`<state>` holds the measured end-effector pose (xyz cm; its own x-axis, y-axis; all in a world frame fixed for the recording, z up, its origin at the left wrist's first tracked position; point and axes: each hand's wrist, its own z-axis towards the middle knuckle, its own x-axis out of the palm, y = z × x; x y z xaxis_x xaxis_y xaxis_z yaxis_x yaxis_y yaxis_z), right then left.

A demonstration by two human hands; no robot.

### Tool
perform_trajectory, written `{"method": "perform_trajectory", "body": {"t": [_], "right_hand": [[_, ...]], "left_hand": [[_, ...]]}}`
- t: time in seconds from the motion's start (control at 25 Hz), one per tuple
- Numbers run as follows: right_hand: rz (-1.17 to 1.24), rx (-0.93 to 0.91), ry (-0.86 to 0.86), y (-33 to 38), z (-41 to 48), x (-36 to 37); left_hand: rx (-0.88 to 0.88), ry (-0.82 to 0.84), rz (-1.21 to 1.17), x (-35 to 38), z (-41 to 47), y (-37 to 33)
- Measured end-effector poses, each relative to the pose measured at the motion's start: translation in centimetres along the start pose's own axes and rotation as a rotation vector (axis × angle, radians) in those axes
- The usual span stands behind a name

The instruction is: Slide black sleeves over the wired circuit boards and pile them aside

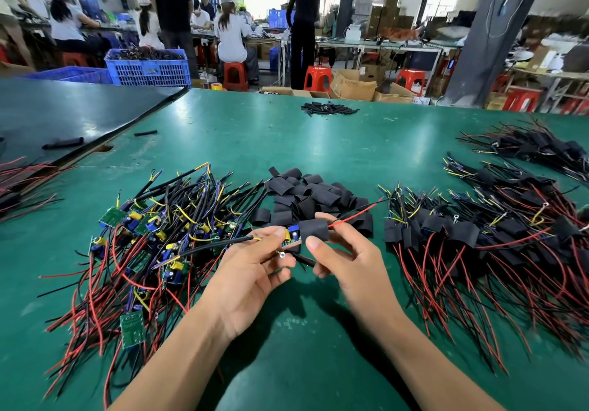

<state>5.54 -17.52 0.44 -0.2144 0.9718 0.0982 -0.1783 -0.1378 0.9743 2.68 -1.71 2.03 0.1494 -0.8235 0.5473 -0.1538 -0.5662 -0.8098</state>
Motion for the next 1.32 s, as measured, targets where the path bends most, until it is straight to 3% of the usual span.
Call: {"method": "perform_trajectory", "body": {"t": [0.24,0.56,0.96,1.32], "right_hand": [[0.065,-0.04,-0.034,0.0,0.2,-0.1],[0.179,0.008,-0.077,-0.3,0.4,0.2],[-0.08,-0.026,0.001,0.7,-0.3,0.3],[-0.02,0.21,-0.001,1.0,0.0,1.0]], "left_hand": [[-0.11,-0.003,-0.05,0.3,-0.1,0.1],[-0.023,0.044,0.077,0.1,-0.2,0.1],[-0.012,0.045,0.092,0.3,-0.4,-0.2],[-0.001,0.061,0.121,0.2,-0.5,-0.2]]}}
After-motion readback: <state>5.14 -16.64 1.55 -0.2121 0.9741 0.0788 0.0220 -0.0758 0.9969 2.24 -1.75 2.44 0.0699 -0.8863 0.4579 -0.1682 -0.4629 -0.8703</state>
